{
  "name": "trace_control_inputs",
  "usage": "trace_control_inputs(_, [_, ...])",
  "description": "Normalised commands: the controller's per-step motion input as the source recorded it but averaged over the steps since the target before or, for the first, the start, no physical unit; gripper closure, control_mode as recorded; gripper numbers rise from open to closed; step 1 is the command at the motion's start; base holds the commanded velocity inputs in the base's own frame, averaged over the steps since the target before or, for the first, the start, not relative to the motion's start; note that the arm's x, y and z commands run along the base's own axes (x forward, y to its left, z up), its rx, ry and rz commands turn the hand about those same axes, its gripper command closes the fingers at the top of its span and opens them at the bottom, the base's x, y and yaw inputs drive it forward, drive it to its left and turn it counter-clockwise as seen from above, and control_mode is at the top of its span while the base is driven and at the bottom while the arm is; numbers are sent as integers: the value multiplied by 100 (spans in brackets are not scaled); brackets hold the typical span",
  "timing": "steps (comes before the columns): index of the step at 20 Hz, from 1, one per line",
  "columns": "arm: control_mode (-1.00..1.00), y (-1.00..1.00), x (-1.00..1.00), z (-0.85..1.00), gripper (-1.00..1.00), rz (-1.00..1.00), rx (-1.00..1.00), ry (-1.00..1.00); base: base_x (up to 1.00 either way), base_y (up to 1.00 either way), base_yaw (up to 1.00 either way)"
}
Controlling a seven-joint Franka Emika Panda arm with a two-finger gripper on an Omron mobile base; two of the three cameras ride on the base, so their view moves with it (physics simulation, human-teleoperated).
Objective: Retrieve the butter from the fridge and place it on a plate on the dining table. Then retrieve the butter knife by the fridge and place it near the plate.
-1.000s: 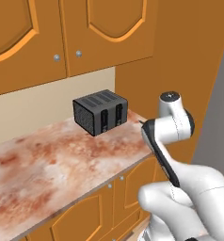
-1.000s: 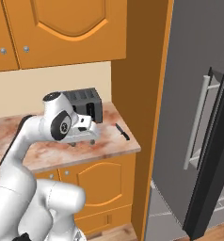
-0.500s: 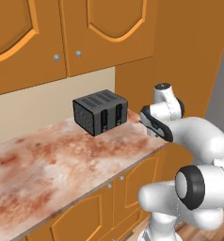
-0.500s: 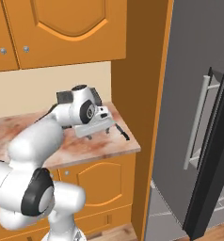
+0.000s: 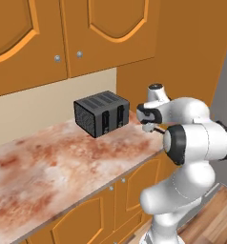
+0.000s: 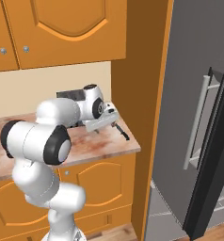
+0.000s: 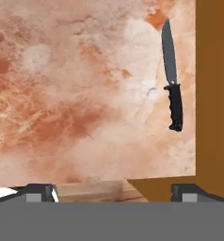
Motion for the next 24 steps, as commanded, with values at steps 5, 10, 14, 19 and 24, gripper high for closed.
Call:
trace_control_inputs(5, [-100,0,52,-59,-100,-16,0,-15,0,0,0])
trace_control_inputs(10, [-100,-9,20,-32,-100,-18,0,-26,0,0,0])
trace_control_inputs(14, [-100,-26,0,-37,-100,-41,0,-22,0,0,0])
trace_control_inputs(19, [-100,0,-1,-4,-100,-43,11,-17,0,0,0])
trace_control_inputs(24, [-100,-2,0,55,-100,-45,49,-13,0,0,0])
